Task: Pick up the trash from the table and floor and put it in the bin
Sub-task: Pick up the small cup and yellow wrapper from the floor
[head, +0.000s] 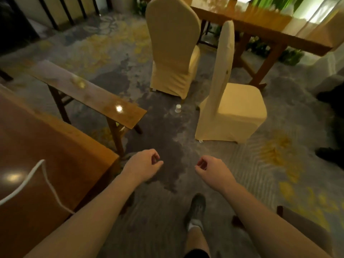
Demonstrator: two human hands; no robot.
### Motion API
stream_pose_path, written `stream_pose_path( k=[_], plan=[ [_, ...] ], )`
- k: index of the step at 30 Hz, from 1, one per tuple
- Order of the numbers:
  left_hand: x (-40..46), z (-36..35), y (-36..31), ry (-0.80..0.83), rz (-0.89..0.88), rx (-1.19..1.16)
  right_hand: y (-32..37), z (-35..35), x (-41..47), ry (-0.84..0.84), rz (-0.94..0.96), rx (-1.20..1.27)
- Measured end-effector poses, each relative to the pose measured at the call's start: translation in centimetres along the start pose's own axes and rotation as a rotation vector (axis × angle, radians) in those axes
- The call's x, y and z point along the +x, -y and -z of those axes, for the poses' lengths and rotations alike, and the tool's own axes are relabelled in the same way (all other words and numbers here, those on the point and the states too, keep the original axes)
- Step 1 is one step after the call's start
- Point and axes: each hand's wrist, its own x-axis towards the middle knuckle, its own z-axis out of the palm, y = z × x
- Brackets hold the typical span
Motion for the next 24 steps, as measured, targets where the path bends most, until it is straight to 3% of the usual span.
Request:
stream_pose_path(
  k=[8, 15, 24],
  plan=[
    [17.0, 4.8, -3.2, -0.124, 0.232, -0.047, 0.8, 8.1, 23.5, 0.119, 0.214, -0.071],
    [27.8, 10.0, -5.0, -0.149, 0.348, -0.088, 4.8, 13.4, 37.2, 0.221, 0.293, -0.192],
    [50.8, 16.8, 2.6, -0.132, 0.347, -0.098, 10.5, 11.8, 60.2, 0.312, 0.238, -0.337]
  ],
)
